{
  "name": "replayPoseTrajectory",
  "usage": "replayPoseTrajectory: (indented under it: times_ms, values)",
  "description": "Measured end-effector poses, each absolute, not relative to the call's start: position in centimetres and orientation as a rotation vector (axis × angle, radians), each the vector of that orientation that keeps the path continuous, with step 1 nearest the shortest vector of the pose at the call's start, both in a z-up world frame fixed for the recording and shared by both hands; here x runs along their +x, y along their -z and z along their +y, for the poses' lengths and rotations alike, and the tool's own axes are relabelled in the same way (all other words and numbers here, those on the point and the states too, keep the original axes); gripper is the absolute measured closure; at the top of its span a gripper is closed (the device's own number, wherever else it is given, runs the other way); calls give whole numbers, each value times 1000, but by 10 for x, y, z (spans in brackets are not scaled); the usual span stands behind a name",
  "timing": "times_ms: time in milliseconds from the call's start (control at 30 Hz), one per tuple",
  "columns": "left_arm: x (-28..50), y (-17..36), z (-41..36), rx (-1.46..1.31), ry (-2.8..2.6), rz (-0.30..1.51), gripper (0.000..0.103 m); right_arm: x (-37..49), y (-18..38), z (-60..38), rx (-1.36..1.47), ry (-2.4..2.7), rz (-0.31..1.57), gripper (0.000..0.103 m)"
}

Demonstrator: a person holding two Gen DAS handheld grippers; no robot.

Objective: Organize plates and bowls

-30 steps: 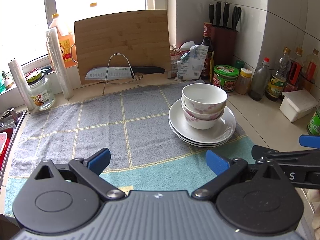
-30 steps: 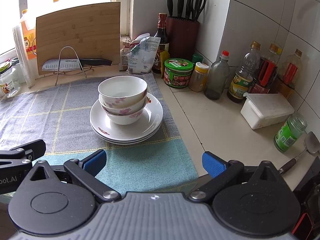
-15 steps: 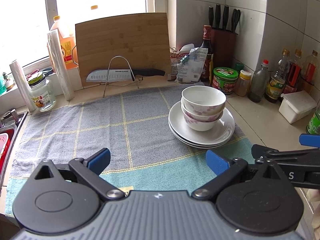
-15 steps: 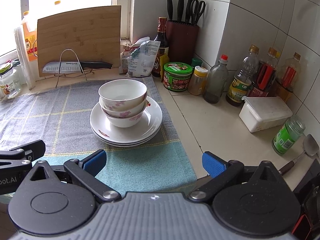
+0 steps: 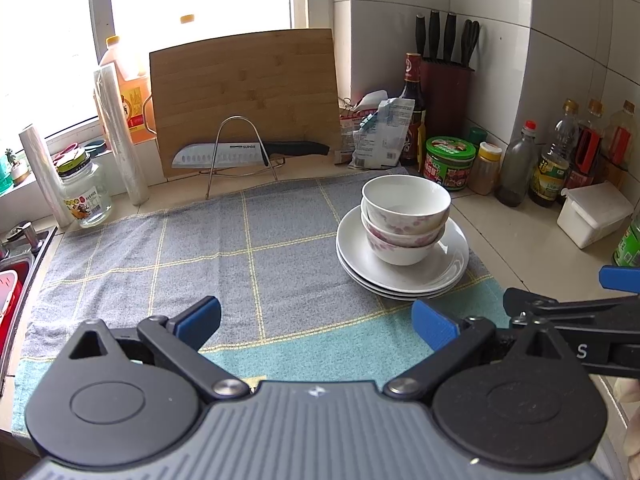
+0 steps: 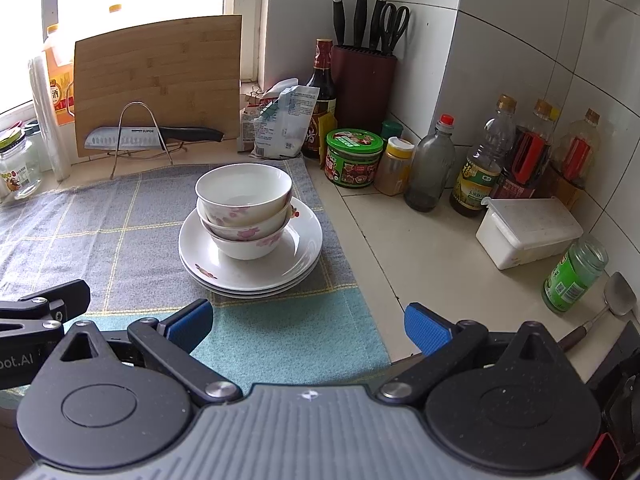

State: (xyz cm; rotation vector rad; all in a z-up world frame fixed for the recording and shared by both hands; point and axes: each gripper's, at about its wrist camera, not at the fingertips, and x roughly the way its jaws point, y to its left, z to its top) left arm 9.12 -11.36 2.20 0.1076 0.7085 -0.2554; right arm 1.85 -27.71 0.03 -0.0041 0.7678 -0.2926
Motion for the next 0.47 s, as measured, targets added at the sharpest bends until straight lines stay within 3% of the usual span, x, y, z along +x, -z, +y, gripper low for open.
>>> replayPoseTrajectory:
  times_ms: [467]
  values:
    - [91,-24,-113,106,264,702,2,21,-4,-280,-3,292,764,0]
